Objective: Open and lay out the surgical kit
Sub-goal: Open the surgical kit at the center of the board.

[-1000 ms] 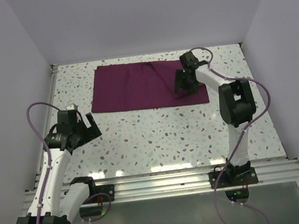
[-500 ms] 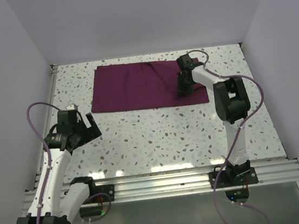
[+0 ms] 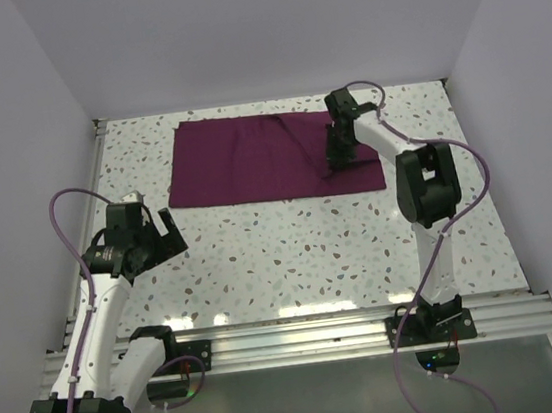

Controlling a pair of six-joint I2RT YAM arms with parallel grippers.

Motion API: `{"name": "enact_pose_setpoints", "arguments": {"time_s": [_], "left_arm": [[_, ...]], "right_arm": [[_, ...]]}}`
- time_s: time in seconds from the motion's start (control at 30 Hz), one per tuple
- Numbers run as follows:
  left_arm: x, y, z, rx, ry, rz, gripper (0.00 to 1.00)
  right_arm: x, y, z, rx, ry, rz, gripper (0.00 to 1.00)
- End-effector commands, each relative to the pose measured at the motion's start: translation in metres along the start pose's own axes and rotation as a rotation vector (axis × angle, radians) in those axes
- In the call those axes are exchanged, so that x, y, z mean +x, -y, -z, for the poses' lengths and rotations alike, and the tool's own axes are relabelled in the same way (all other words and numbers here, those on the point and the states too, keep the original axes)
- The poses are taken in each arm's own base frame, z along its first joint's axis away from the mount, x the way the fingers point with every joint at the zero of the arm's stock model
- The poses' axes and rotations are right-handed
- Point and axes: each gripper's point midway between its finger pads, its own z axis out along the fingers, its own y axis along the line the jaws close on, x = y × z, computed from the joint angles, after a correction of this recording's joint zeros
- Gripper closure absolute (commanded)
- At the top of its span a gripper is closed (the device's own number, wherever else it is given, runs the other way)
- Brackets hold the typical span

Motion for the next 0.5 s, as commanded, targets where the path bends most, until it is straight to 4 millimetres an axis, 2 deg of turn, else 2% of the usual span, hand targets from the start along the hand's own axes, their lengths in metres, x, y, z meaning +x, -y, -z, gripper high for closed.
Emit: {"name": "enact_pose_setpoints", "arguments": {"time_s": [0.0, 0.07, 0.1, 0.17, 0.2, 0.37, 0.4, 0.47], "left_arm": [[-0.006, 0.0, -0.003, -0.001, 0.027, 0.004, 0.0], [-0.006, 0.0, -0.002, -0.002, 0.029, 0.006, 0.0], [-0.005, 0.0, -0.003, -0.005, 0.026, 0.006, 0.0], [-0.005, -0.001, -0.004, -0.007, 0.022, 0.007, 0.0], [-0.005, -0.001, -0.004, -0.01, 0.02, 0.007, 0.0], [-0.004, -0.001, -0.006, -0.015, 0.009, 0.008, 0.0], [-0.003, -0.002, -0.007, -0.017, 0.006, 0.008, 0.0], [-0.003, -0.002, -0.007, -0.017, 0.005, 0.008, 0.0]], "right_arm": [[-0.051, -0.013, 0.053, -0.053, 0.143, -0.009, 1.0], [-0.061, -0.013, 0.058, -0.058, 0.159, -0.02, 1.0], [-0.072, -0.012, 0.06, -0.062, 0.179, -0.03, 1.0], [-0.08, -0.009, 0.058, -0.052, 0.182, -0.045, 1.0], [-0.093, -0.006, 0.056, -0.052, 0.198, -0.06, 1.0], [-0.121, 0.012, 0.039, -0.024, 0.219, -0.118, 1.0], [-0.134, 0.016, 0.041, -0.028, 0.243, -0.14, 1.0], [-0.139, 0.026, 0.025, 0.002, 0.244, -0.166, 1.0]]}}
